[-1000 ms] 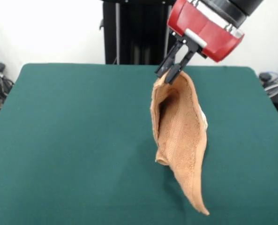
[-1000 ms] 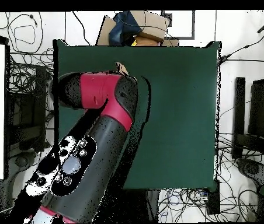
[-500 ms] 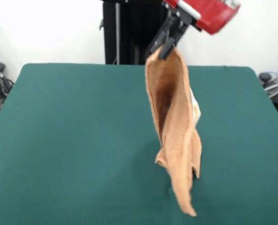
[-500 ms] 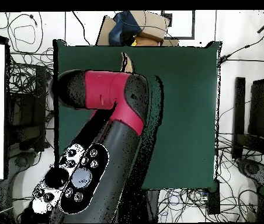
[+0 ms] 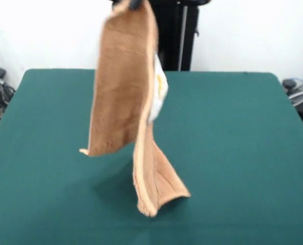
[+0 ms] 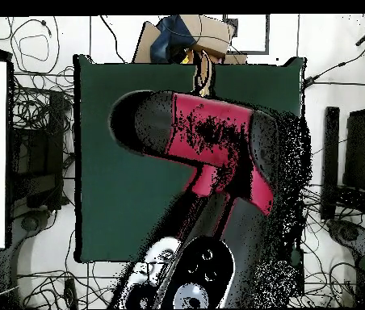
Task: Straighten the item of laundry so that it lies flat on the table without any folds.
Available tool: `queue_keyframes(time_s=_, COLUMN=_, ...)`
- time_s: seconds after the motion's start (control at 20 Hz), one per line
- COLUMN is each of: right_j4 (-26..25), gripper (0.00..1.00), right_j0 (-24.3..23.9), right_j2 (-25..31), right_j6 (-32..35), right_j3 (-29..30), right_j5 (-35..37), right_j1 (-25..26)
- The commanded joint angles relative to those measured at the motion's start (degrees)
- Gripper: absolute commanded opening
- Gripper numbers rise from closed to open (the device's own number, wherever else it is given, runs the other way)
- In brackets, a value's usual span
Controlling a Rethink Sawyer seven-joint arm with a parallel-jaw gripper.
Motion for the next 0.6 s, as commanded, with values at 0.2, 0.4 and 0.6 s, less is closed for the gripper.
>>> queue_keyframes(time_s=0.2, right_j4=-4.56, gripper=0.00, right_j0=-7.24, right_j2=10.84, right_j6=-23.51, right_j3=10.49, right_j5=5.79, right_j1=-9.94)
queue_keyframes(time_s=0.4, right_j4=-5.00, gripper=0.00, right_j0=-10.89, right_j2=12.89, right_j6=-28.49, right_j3=11.44, right_j5=5.63, right_j1=-11.97)
queue_keyframes(time_s=0.6, right_j4=-5.45, gripper=0.00, right_j0=-14.09, right_j2=14.57, right_j6=-32.88, right_j3=12.67, right_j5=4.39, right_j1=-13.21)
